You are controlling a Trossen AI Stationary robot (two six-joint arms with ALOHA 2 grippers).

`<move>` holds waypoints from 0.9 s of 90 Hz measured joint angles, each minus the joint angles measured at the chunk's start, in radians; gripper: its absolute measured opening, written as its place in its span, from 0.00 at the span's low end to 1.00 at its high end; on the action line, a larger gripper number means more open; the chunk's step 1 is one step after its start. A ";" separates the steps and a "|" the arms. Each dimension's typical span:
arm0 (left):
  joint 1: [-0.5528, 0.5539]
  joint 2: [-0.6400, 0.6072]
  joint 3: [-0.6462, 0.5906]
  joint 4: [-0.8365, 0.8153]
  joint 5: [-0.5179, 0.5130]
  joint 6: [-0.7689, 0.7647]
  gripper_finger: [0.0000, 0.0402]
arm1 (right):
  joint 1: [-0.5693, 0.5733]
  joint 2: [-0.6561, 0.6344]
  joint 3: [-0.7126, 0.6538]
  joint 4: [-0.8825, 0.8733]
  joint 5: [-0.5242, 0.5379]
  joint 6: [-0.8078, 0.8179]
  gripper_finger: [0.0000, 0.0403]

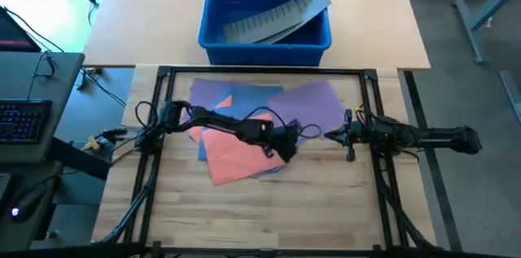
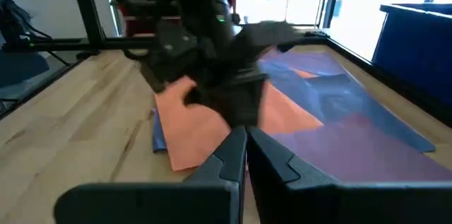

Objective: Organize paper
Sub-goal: Move the purple paper to the bottom right of the table

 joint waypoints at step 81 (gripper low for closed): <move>0.113 0.006 0.094 0.035 0.209 -1.092 0.00 | 0.000 0.000 0.000 0.000 0.000 0.000 0.00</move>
